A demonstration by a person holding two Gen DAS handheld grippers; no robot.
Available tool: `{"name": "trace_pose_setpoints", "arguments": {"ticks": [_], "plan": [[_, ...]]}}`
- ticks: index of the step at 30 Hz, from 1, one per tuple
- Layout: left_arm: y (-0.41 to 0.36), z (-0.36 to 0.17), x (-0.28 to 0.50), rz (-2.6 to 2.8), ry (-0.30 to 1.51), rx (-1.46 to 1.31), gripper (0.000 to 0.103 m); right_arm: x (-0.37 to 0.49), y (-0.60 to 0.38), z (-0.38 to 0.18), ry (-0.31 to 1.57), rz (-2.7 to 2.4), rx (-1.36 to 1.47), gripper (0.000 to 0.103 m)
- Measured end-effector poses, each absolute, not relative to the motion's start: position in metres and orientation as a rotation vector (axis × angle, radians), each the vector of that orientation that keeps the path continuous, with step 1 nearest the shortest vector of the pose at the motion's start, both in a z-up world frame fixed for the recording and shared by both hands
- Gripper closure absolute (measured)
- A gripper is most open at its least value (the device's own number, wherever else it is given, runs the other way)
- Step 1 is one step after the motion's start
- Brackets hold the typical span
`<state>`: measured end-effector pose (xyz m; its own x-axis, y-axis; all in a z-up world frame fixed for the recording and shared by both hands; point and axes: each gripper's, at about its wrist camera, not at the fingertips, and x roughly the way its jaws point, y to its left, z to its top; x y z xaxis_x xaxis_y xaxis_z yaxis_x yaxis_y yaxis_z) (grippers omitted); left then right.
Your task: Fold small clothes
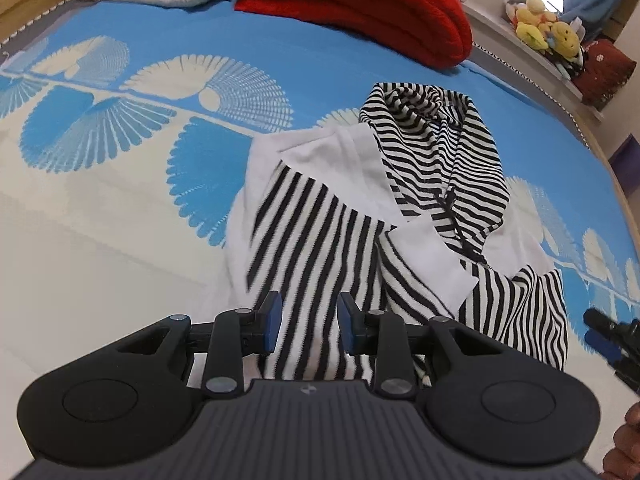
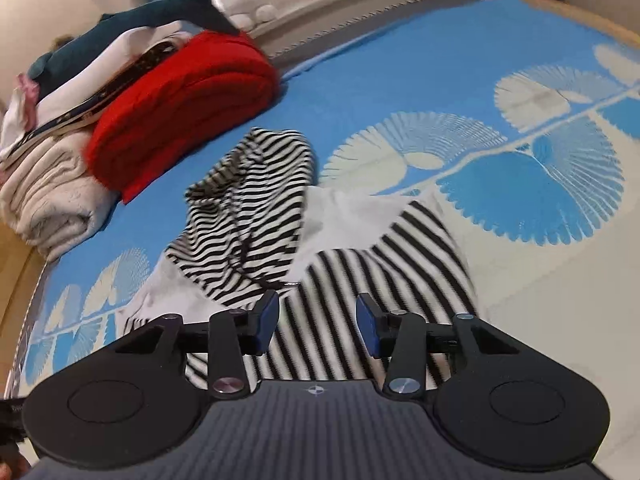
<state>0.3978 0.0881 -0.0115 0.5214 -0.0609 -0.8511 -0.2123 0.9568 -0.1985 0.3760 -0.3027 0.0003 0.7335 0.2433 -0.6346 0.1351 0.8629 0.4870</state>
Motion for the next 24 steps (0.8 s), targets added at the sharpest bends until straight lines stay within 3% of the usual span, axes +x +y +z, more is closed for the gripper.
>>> {"name": "trace_pose_setpoints", "arguments": {"ticks": [11,14,18,19,20,21,22,24], "plan": [[0.001,-0.049,0.42,-0.096,1.031,-0.241,0.07,0.393,-0.313,-0.065,1.09,-0.024,0.691,0.058],[-0.024,-0.062,0.422,-0.16,1.033,-0.192,0.063,0.392,-0.318,-0.074,1.12,-0.037,0.739,0.058],[-0.051,-0.079,0.421,-0.135,1.074,0.007,0.062,0.393,-0.315,-0.073,1.13,-0.033,0.725,0.058],[-0.054,-0.083,0.42,-0.115,1.072,0.059,0.069,0.394,-0.315,-0.073,1.132,-0.033,0.723,0.058],[-0.052,-0.085,0.42,-0.073,1.064,0.088,0.084,0.394,-0.314,-0.074,1.135,-0.036,0.723,0.058],[-0.044,-0.083,0.42,-0.029,1.056,0.073,0.087,0.397,-0.316,-0.075,1.137,-0.038,0.723,0.058],[-0.032,-0.079,0.42,0.014,1.048,0.026,0.085,0.397,-0.315,-0.076,1.137,-0.04,0.721,0.059],[-0.002,-0.07,0.419,0.108,1.053,-0.099,0.071,0.398,-0.316,-0.076,1.135,-0.043,0.723,0.059]]}}
